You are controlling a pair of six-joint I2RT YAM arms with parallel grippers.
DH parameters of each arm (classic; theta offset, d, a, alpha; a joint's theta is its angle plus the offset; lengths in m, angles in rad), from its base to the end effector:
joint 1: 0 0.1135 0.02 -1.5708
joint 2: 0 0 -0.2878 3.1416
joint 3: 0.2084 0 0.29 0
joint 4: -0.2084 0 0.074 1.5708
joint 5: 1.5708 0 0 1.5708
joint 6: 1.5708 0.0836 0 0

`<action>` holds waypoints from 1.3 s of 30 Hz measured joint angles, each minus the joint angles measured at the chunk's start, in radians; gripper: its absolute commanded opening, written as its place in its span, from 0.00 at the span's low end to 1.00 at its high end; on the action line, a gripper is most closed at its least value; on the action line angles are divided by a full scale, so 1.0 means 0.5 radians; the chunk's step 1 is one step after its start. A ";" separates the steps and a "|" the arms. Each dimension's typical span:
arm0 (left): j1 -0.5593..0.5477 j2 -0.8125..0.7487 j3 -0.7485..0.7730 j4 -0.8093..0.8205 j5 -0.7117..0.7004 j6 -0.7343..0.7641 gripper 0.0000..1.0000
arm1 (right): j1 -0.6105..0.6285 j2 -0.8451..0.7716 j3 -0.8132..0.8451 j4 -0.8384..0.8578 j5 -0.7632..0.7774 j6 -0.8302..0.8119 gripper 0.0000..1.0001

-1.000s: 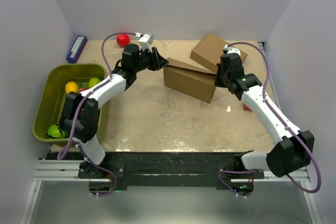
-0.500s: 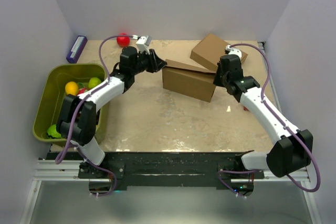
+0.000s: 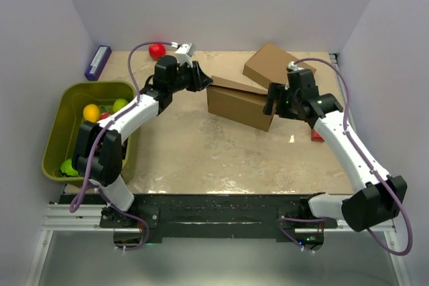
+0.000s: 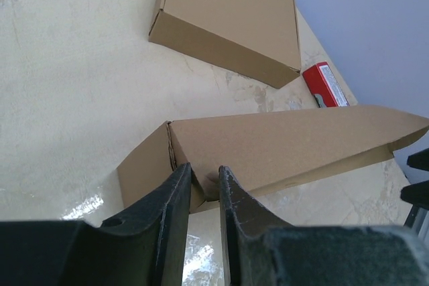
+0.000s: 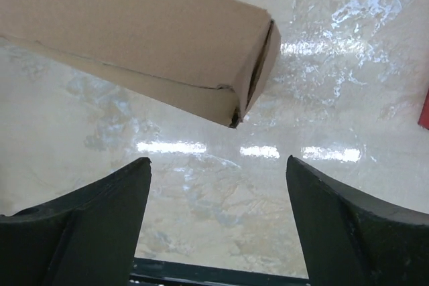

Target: Fold the paper box

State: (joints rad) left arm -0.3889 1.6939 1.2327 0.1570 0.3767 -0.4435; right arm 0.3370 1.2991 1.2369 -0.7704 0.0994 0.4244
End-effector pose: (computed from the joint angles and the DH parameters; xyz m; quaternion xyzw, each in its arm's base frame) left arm 0.4333 -0.2108 0.2811 0.0892 0.7946 -0.3731 0.4707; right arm 0.3193 0.1031 0.3167 0.0586 0.9298 0.0909 0.3517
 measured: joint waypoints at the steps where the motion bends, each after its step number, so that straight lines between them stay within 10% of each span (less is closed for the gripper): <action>1: 0.000 0.000 0.005 -0.011 -0.004 0.006 0.27 | -0.027 -0.023 0.014 -0.015 -0.032 0.000 0.86; 22: -0.001 0.000 0.014 -0.032 -0.029 0.036 0.26 | -0.391 -0.214 -0.135 0.513 -0.446 0.274 0.65; 39: -0.001 0.000 0.014 -0.031 -0.034 0.041 0.26 | -0.391 -0.195 -0.264 0.630 -0.462 0.305 0.69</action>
State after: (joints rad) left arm -0.3893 1.6939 1.2400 0.1413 0.3595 -0.4229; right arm 0.1417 1.2015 1.1049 -0.4553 -0.1318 0.5770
